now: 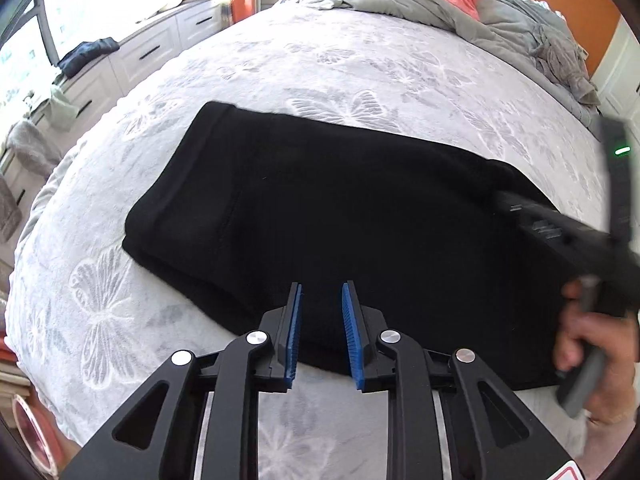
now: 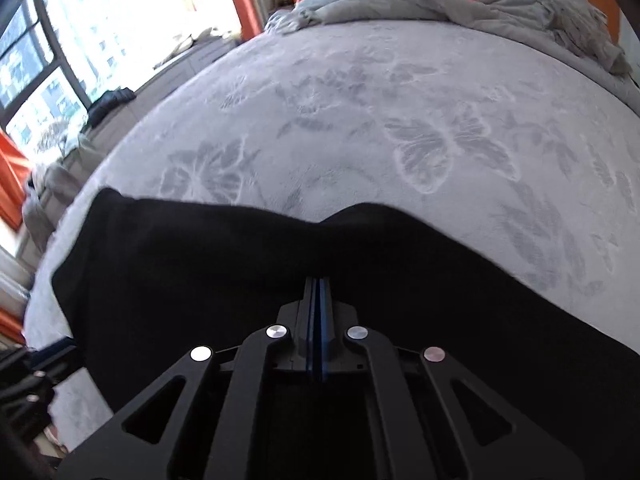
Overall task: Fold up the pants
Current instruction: 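Open both grippers and release the folded pants onto the bed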
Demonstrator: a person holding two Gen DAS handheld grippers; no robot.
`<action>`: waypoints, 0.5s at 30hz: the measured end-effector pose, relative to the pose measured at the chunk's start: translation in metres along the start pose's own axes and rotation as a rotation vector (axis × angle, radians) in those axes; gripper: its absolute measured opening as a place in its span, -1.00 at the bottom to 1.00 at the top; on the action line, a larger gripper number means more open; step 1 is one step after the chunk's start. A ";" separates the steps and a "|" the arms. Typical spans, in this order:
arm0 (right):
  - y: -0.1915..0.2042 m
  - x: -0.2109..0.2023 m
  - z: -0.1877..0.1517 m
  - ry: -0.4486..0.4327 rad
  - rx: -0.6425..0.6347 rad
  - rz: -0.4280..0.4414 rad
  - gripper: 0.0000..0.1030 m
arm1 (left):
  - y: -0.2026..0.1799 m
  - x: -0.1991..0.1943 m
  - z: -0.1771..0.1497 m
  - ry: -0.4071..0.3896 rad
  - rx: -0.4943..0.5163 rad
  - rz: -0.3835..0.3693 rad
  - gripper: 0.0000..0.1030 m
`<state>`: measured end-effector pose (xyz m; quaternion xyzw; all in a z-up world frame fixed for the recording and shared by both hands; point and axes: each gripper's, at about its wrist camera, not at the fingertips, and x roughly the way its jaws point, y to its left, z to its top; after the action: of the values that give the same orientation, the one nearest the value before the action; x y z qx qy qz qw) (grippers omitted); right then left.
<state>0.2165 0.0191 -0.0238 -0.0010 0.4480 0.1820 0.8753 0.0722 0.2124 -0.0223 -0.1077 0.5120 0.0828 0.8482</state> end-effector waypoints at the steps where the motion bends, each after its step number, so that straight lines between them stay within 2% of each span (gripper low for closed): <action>1: -0.011 -0.025 0.001 -0.040 0.007 0.009 -0.92 | -0.006 0.000 -0.001 -0.013 0.010 0.012 -0.43; 2: -0.024 -0.050 0.001 -0.078 0.004 -0.004 -0.92 | -0.011 0.000 -0.002 -0.027 0.021 0.018 -0.37; 4: -0.065 -0.099 -0.007 -0.147 0.016 -0.102 -0.92 | -0.028 0.003 0.000 -0.050 0.047 0.040 -0.30; 8: -0.174 -0.185 -0.049 -0.223 0.181 -0.281 -0.89 | -0.057 0.005 0.003 -0.078 0.094 0.056 -0.28; 9: -0.201 -0.203 -0.063 -0.237 0.218 -0.340 -0.74 | -0.063 0.005 0.002 -0.088 0.103 0.055 -0.25; 11: -0.261 -0.231 -0.091 -0.251 0.303 -0.499 -0.40 | -0.076 0.004 0.005 -0.111 0.113 0.062 -0.05; 13: -0.322 -0.261 -0.127 -0.248 0.416 -0.629 -0.40 | -0.087 0.003 0.008 -0.128 0.115 0.061 -0.01; 15: -0.372 -0.288 -0.162 -0.237 0.523 -0.684 -0.40 | -0.094 0.002 0.010 -0.127 0.112 0.052 0.04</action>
<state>0.0550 -0.4461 0.0459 0.0933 0.3493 -0.2386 0.9013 0.1052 0.1249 -0.0107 -0.0412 0.4635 0.0827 0.8813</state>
